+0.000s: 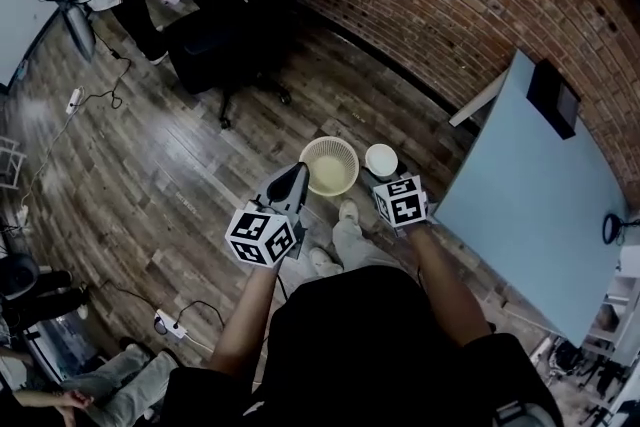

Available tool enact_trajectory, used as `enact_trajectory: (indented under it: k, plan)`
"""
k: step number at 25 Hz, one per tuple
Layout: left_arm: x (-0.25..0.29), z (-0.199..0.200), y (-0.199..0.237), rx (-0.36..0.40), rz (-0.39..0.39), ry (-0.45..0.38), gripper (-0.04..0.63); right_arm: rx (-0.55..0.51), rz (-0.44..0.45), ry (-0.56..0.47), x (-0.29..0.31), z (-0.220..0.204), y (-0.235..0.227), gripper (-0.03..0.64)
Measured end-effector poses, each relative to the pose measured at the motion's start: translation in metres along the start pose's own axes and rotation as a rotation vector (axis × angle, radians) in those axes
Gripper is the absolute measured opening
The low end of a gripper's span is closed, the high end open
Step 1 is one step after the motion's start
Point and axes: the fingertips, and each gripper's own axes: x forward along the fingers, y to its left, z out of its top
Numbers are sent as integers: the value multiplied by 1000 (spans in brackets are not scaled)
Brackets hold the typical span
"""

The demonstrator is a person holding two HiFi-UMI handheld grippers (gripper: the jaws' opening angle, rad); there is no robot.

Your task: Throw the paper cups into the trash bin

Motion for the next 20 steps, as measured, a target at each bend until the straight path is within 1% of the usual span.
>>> enact_trajectory:
  k: [12,20]
  plan:
    - [47,30,34,-12,90,-29,9,-57,90,-9,58,57,-23,301]
    - [74,40,56,-8,155,-15,9,-80,160,-11,99,80,-26,301]
